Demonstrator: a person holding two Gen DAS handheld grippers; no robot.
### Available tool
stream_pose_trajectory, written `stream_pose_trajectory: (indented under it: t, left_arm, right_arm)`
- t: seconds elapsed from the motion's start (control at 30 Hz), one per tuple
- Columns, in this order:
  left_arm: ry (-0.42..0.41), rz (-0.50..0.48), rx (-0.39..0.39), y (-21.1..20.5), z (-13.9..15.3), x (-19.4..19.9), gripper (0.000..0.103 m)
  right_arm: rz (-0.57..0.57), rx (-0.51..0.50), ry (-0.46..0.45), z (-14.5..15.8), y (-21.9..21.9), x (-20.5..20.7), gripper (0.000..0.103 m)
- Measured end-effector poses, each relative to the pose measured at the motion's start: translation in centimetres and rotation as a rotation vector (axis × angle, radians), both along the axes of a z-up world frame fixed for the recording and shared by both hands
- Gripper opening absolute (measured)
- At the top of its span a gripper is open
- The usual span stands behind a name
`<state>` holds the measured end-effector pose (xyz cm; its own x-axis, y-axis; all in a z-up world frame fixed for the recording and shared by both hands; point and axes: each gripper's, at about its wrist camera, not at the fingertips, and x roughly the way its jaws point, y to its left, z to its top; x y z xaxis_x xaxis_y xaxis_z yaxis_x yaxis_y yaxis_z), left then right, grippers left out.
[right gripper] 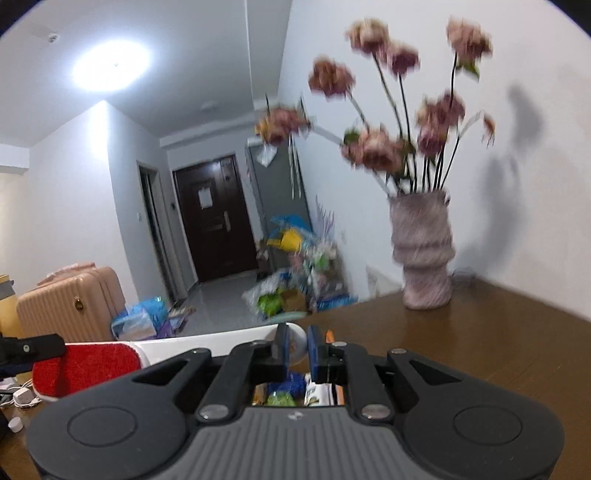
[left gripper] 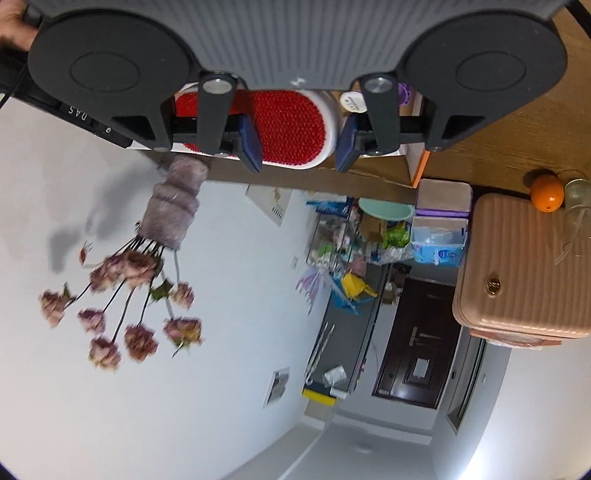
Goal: Organize rigid objects
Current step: 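Lift the red lint brush with both grippers and carry it over the box, then lower the lint brush into the box and open both grippers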
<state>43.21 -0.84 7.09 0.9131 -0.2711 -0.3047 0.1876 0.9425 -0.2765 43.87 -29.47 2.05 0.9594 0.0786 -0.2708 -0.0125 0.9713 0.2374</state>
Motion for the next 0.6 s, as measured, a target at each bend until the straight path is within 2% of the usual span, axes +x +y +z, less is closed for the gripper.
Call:
stream_pose_trajectory:
  t: [0.1, 0.17, 0.37, 0.47, 0.6]
  left_arm:
    - [0.065, -0.014, 0.011, 0.1, -0.9, 2.2, 0.044]
    - [0.12, -0.012, -0.014, 0.6, -1.6, 3.5, 0.044]
    - [0.228, -0.005, -0.017, 1.7, -3.7, 5.4, 0.044]
    - [0.29, -0.035, -0.003, 2.0, -4.7, 6.8, 0.044]
    - [0.388, -0.089, 0.01, 1.9, -6.1, 8.8, 0.046]
  right_arm:
    - [0.008, 0.017, 0.069, -1.2, -0.2, 1.8, 0.011]
    - [0.011, 0.01, 0.112, -1.9, 0.1, 2.5, 0.011]
    - [0.043, -0.015, 0.238, -3.6, 0.9, 3.9, 0.011]
    - [0.067, -0.051, 0.335, -4.3, 0.9, 5.4, 0.011]
    - [0.095, -0.035, 0.467, -5.2, 0.2, 7.3, 0.011]
